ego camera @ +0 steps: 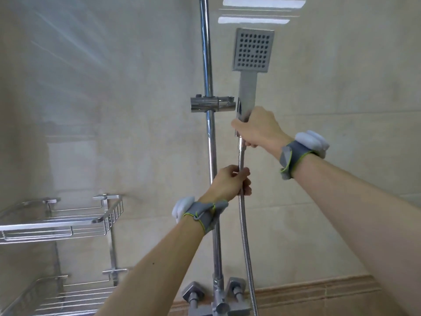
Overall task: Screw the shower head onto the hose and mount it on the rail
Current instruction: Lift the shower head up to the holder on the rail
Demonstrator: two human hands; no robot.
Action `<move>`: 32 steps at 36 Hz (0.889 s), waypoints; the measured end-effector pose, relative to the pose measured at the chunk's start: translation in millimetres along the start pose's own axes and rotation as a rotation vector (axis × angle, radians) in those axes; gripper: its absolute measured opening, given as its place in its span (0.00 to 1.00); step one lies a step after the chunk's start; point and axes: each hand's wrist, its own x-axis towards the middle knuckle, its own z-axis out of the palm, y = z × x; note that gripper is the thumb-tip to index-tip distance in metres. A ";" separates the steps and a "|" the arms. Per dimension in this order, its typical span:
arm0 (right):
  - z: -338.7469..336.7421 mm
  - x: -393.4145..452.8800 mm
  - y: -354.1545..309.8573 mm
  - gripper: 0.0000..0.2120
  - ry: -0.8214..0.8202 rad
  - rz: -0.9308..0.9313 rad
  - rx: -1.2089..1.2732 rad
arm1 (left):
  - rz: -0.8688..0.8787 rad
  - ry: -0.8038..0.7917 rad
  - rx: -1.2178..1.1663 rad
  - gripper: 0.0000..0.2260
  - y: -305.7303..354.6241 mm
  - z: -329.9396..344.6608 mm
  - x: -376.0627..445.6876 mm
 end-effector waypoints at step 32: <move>-8.2 76.2 -17.1 0.24 0.268 -0.088 0.292 | -0.003 0.266 0.039 0.06 1.9 6.4 51.4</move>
